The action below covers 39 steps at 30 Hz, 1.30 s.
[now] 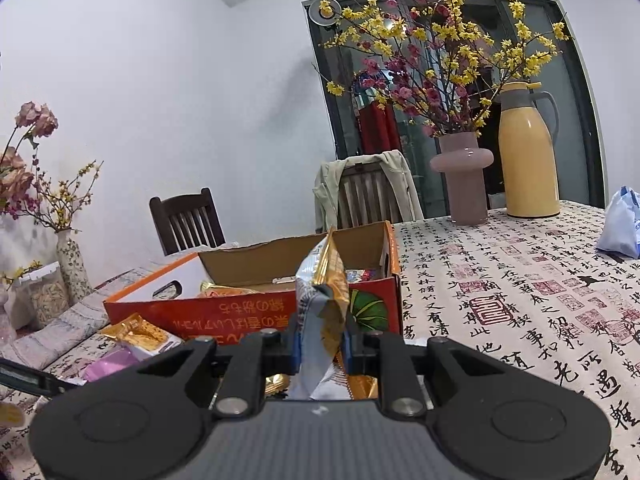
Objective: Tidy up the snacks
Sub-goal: 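Grasp the small white packet with the left tool while the right tool holds its packet, then carry both held packets over the cardboard box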
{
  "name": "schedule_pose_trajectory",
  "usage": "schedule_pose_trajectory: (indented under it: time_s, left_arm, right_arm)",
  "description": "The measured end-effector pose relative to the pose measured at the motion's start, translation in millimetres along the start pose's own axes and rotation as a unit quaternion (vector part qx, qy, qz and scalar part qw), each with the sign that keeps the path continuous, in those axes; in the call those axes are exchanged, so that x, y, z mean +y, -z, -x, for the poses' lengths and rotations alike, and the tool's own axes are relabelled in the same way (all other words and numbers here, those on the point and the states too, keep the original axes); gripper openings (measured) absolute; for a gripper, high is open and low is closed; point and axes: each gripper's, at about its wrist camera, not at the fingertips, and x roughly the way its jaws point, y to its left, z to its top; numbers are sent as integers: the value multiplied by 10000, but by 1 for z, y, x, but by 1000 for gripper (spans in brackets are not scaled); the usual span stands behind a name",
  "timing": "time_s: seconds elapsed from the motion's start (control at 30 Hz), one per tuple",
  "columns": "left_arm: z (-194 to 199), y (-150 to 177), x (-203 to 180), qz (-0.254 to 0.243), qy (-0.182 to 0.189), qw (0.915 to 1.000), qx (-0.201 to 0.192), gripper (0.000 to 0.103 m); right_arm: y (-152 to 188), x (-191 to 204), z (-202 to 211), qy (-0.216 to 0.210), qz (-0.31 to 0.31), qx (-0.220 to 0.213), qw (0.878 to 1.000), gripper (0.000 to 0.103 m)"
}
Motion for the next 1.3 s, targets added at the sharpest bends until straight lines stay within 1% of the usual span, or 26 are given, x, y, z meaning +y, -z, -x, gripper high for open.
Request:
schedule_pose_trajectory:
  time_s: [0.03, 0.1, 0.13, 0.17, 0.2, 0.27, 0.47, 0.67, 0.77, 0.97, 1.17, 1.3]
  left_arm:
    - [1, 1, -2, -39, -81, 9999, -46, 89]
    - [5, 2, -7, -115, -71, 9998, -120, 69]
    - [7, 2, -7, -114, 3, 9998, -137, 67]
    - [9, 3, -8, -107, 68, 9998, -152, 61]
    - [11, 4, -9, -109, 75, 9997, -187, 57]
    - [15, 6, -10, -107, 62, 9995, -302, 55]
    - [32, 11, -8, -29, 158, 9983, -558, 53]
    - [59, -2, -8, -49, 284, 9935, -1102, 54]
    - [65, -17, -12, 30, 452, 9903, -1316, 54]
    - [69, -49, -34, -48, 641, 9830, -1719, 54]
    - [60, -83, -58, -108, 745, 9780, -1944, 54]
    - [45, -102, -71, -83, 766, 9767, -2005, 54]
  right_arm:
    - [0, 0, 0, -12, 0, -4, 10000, 18]
    - [0, 0, 1, -31, 3, -15, 10000, 18]
    - [0, 0, 1, -40, 5, -17, 10000, 18]
    - [0, 1, 1, -43, 8, -19, 10000, 18]
    - [0, 1, 2, -47, 10, -21, 10000, 18]
    - [1, 1, 2, -50, 13, -28, 10000, 18]
    - [0, 1, 6, -67, -2, -78, 9999, 18]
    - [-9, 2, 13, -121, -45, -108, 9999, 18]
    - [-20, 6, 16, -147, 4, -212, 9997, 18]
    - [-49, 15, 7, -130, 46, -409, 9991, 18]
    - [-77, 28, -15, -166, 214, -516, 9983, 18]
    - [-90, 34, -39, -200, 243, -432, 9986, 18]
